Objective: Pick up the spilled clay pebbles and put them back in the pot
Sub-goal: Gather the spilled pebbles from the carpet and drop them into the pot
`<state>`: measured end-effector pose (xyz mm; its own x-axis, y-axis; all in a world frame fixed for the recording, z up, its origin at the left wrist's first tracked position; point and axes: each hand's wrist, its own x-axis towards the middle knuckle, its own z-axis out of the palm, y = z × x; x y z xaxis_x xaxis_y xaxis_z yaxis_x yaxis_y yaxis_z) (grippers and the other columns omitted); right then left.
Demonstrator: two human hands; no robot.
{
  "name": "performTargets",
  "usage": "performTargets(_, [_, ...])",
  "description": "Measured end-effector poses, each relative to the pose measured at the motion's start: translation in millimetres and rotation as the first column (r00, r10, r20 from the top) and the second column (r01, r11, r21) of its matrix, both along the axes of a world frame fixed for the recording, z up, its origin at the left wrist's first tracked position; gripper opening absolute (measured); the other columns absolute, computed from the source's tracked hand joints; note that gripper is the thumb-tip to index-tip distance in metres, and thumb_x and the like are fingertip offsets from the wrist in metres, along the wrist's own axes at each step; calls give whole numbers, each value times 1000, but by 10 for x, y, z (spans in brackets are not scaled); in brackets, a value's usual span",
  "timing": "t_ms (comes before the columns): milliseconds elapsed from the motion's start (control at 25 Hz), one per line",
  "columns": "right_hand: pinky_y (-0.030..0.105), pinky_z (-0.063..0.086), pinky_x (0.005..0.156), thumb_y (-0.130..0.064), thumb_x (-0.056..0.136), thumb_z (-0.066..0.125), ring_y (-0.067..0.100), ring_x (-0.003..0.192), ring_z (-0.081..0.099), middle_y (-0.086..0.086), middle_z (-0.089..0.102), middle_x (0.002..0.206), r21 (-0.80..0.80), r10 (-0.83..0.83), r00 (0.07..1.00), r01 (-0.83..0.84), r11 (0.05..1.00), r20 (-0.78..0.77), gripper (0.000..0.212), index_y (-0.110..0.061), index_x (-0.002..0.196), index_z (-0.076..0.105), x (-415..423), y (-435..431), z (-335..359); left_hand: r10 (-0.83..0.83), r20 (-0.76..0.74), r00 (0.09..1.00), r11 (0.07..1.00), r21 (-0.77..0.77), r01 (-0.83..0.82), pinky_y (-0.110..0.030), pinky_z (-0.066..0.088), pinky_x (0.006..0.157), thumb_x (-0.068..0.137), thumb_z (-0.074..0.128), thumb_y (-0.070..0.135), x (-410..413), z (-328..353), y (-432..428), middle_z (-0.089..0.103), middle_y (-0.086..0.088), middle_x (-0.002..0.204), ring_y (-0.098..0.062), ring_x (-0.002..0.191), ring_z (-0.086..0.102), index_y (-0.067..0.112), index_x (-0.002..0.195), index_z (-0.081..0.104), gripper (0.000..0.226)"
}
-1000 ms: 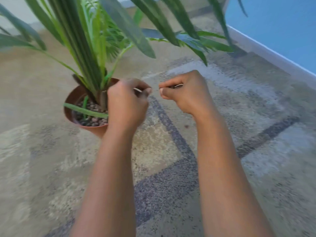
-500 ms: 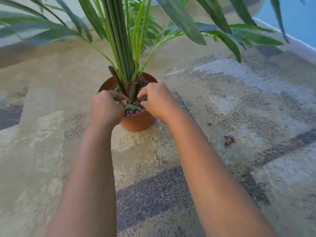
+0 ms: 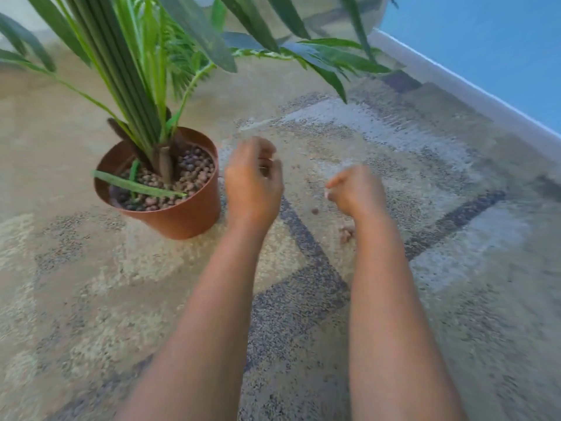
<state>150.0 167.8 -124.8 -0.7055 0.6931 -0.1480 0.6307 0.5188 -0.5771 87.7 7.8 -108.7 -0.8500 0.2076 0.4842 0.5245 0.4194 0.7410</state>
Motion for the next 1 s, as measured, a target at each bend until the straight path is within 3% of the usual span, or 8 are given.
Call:
performTargets(120, [29, 47, 92, -20, 74, 84, 21, 100, 66, 4, 73, 110, -28, -49, 980, 55, 998, 193, 20, -24, 92, 77, 314, 253, -212, -223, 249, 943, 925, -251, 285, -43, 52, 94, 88, 61, 1, 240, -506, 473, 62, -15, 121, -28, 108, 61, 6, 120, 61, 33])
performTargets(200, [28, 45, 89, -23, 71, 86, 19, 99, 65, 1, 70, 118, -87, -40, 968, 64, 994, 249, 33, -24, 101, 74, 462, 293, -309, -267, 370, 890, 766, -479, 429, -47, 30, 116, 92, 58, 4, 313, -757, 628, 33, -16, 155, -34, 143, 29, 10, 148, 36, 61])
performTargets(320, [31, 44, 88, -15, 69, 86, 18, 103, 62, 0, 65, 126, -194, 7, 970, 42, 980, 244, 54, -23, 119, 67, 562, 265, -417, -262, 490, 832, 581, -608, 541, -55, 8, 117, 95, 51, 1, 287, -933, 729, -12, -8, 164, -35, 148, -16, 21, 155, -1, 81])
performTargets(400, [22, 44, 76, -8, 68, 85, 11, 84, 59, -1, 64, 123, -214, 29, 974, 21, 977, 226, 60, -22, 123, 64, 568, 217, -489, -272, 491, 828, 496, -666, 558, -53, 12, 118, 94, 50, -2, 253, -982, 723, -4, -11, 164, -34, 149, -7, 18, 155, 7, 77])
performTargets(480, [20, 50, 64, -2, 69, 83, 7, 75, 58, 0, 65, 120, -245, 14, 983, 32, 969, 183, 55, -21, 117, 67, 558, 175, -561, -337, 390, 857, 464, -723, 512, -44, 27, 116, 93, 56, 1, 261, -1009, 675, 27, -15, 158, -32, 145, 26, 8, 143, 43, 52])
performTargets(600, [33, 56, 84, -6, 69, 84, 19, 93, 64, 5, 67, 117, -200, 34, 991, -7, 980, 131, 38, -19, 103, 74, 542, 159, -647, -350, 284, 893, 549, -710, 441, -36, 54, 91, 89, 62, -1, 316, -1044, 574, 58, -12, 131, -28, 105, 64, 4, 112, 66, 24])
performTargets(760, [20, 50, 58, -12, 74, 82, 10, 75, 65, 1, 73, 94, -161, 97, 994, -88, 983, 53, 21, -16, 94, 76, 500, 135, -694, -316, 267, 910, 724, -552, 413, -21, 51, 70, 85, 66, -4, 488, -1143, 523, 63, -9, 109, -18, 80, 58, 4, 107, 69, 24])
performTargets(1000, [10, 37, 40, -11, 83, 75, 2, 58, 60, -5, 66, 72, -136, 150, 988, -143, 980, 42, 8, -18, 79, 76, 368, 81, -735, -297, 303, 906, 844, -361, 397, -18, 44, 79, 83, 68, -1, 593, -1129, 527, 66, -7, 107, -11, 81, 51, 4, 114, 69, 32])
